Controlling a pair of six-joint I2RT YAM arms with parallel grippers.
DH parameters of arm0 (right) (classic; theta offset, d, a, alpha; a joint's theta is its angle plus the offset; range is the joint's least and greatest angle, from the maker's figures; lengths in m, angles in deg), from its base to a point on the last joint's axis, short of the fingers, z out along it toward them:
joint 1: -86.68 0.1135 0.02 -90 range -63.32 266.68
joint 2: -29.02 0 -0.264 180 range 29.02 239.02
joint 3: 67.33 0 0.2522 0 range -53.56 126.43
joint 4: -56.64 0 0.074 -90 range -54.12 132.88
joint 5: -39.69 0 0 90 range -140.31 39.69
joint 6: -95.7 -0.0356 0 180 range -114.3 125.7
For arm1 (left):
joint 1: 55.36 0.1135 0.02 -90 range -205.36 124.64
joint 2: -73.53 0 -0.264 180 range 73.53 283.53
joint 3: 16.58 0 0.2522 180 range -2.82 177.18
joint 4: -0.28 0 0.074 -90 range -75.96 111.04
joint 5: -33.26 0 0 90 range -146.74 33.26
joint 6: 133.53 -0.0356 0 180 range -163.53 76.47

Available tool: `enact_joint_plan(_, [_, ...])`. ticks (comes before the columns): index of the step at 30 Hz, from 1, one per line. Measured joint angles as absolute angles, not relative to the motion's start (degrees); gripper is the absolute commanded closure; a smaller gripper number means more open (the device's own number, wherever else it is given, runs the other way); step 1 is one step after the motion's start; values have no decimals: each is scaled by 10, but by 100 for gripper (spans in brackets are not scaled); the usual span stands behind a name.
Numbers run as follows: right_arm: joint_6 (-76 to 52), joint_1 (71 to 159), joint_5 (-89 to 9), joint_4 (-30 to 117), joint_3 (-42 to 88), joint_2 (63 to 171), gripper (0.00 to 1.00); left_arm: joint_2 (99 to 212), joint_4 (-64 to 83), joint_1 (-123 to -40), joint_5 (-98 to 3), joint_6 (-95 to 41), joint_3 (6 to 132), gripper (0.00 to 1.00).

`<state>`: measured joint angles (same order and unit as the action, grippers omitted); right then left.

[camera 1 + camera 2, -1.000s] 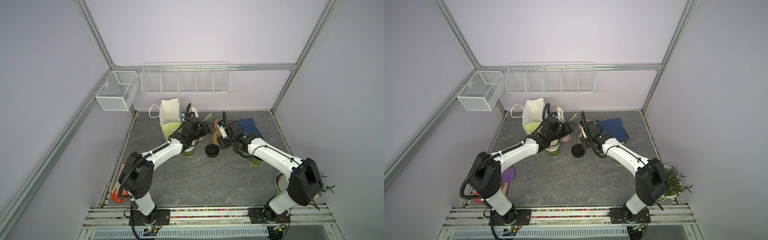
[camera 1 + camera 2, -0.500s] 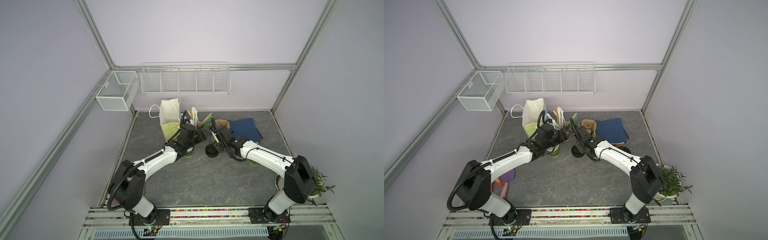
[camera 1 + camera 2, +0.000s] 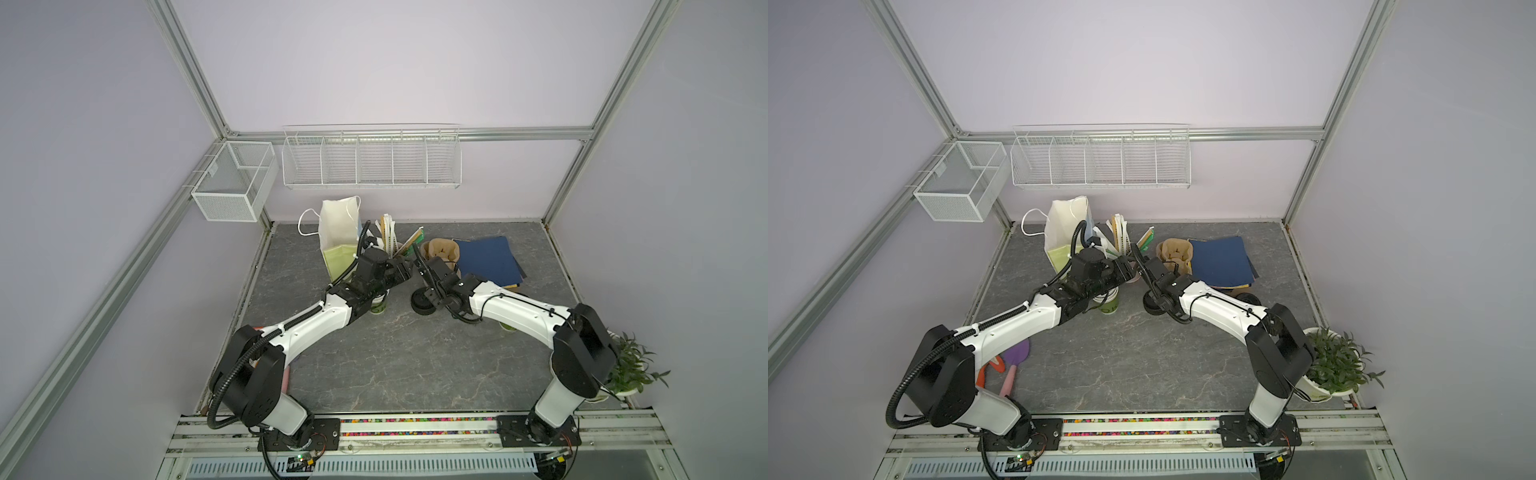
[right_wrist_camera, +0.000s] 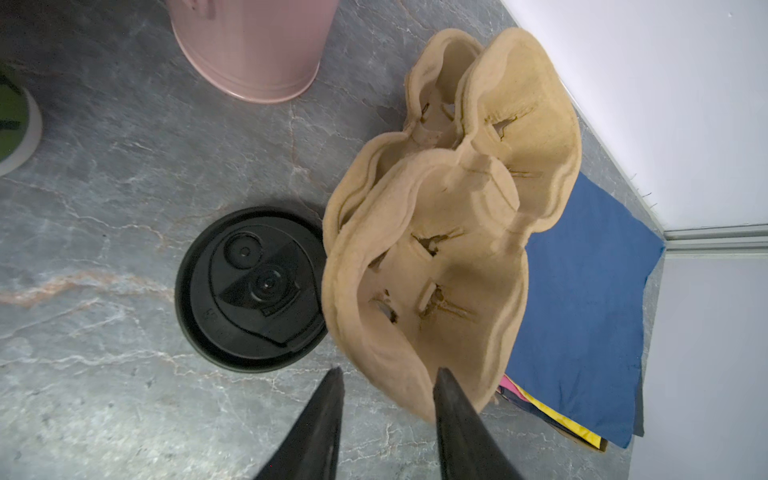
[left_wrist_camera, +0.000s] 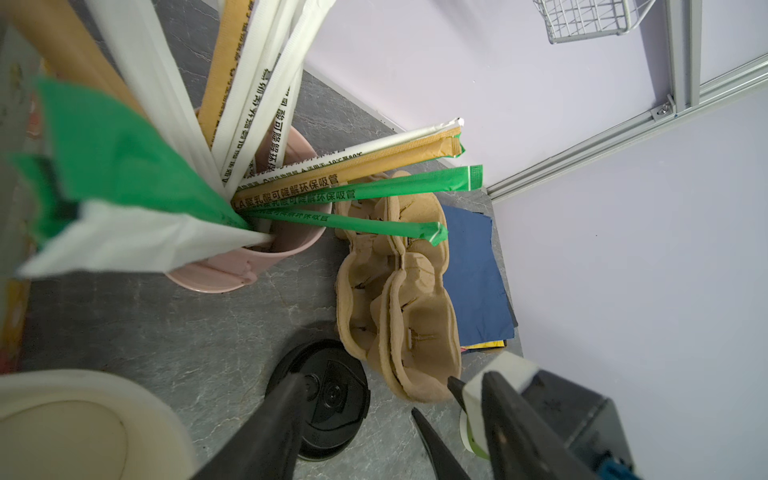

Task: Pack the takeout coffee

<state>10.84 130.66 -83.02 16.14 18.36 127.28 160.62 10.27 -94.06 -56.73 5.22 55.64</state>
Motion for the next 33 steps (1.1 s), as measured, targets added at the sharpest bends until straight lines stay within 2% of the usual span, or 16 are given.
enact_joint_plan(13, [118, 1307, -845, 166, 187, 1290, 64, 1606, 100, -941, -570, 48, 549, 32])
enact_joint_plan(19, [121, 1306, -849, 171, 187, 1290, 71, 1607, 100, -943, -570, 48, 545, 32])
enact_joint_plan(28, [122, 1304, -861, 173, 191, 1293, 74, 1607, 95, -944, -570, 48, 541, 32])
enact_joint_plan(33, [126, 1299, -861, 177, 201, 1294, 81, 1609, 86, -953, -569, 48, 535, 32])
